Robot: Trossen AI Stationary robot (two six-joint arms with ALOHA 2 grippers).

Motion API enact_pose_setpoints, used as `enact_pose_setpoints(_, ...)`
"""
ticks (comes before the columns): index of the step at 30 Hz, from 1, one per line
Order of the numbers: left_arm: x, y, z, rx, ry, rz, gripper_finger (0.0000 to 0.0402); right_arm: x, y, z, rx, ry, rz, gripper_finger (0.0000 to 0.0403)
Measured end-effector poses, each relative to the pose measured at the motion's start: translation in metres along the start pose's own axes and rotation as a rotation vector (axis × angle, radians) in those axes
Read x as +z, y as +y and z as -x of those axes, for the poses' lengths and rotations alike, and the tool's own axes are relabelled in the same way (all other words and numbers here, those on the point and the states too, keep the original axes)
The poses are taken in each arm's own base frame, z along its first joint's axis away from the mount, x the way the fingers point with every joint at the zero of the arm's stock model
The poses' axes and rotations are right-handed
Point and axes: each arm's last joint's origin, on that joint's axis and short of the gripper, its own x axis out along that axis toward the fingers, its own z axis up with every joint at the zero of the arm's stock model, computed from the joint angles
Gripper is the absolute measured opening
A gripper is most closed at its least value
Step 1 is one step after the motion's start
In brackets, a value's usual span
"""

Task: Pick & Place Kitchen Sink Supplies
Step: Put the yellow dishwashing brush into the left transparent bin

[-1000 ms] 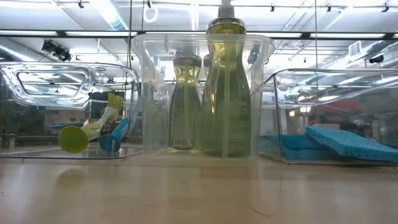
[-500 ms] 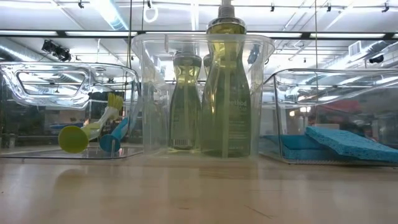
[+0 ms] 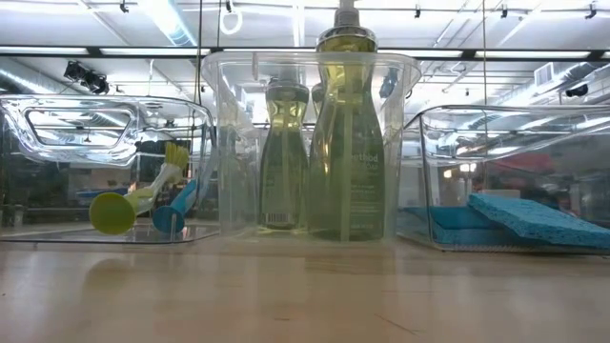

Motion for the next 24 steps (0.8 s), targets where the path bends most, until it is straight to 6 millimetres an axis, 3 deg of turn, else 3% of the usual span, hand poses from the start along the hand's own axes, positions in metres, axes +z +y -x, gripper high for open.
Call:
enact_pose_setpoints(10,-0.006,-0.003,-0.033,-0.066,0.027,-0.009,0.0313,0.015,-0.019,-0.027,-0.056,-0.082,0.05,0.0019)
enact_pose_setpoints(24,-0.003,-0.002,-0.069,0.09,-0.128,-0.085,0.0303,0.02,-0.038,-0.048,-0.158,-0.113,0.005,0.0019)
